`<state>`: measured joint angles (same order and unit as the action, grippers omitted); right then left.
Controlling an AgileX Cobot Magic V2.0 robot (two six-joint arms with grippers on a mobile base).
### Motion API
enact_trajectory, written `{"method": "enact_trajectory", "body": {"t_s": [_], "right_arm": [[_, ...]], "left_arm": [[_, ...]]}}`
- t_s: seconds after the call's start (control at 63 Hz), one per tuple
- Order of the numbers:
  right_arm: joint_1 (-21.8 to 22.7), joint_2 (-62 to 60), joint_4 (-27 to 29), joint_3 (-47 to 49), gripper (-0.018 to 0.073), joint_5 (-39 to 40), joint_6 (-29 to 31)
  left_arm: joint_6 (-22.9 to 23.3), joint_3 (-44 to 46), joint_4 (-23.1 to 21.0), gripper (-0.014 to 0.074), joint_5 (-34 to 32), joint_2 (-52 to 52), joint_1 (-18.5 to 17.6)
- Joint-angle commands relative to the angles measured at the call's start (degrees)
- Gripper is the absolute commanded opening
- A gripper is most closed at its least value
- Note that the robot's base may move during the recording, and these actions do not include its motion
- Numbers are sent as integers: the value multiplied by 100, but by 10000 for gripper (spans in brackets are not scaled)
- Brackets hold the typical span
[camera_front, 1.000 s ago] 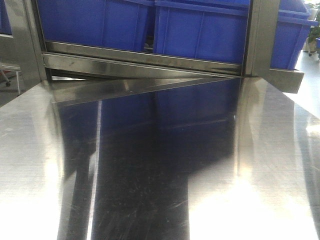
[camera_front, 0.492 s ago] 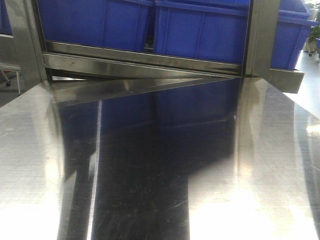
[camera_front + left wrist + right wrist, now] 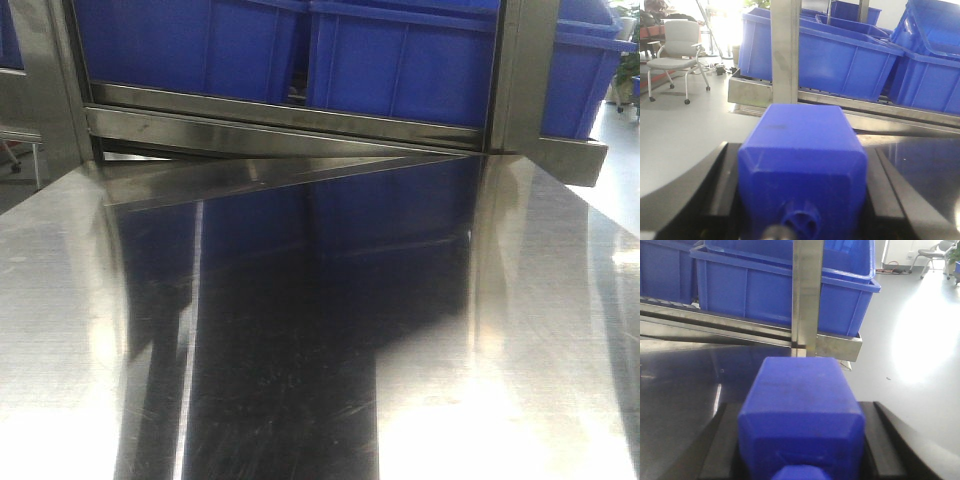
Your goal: Pick and sort blue part to right shelf
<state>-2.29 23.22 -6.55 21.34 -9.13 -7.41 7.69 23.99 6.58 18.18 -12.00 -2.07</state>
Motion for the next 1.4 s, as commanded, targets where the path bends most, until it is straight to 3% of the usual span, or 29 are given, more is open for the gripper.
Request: {"method": "enact_trajectory", "body": {"t_s": [0.0,1.382], "right_arm": [[23,8,-70,165,393,585,39],[23,8,-70,165,393,585,39]], "left_arm": [[2,166,12,283,-541,-42,15],[2,166,12,283,-541,-42,15]]}}
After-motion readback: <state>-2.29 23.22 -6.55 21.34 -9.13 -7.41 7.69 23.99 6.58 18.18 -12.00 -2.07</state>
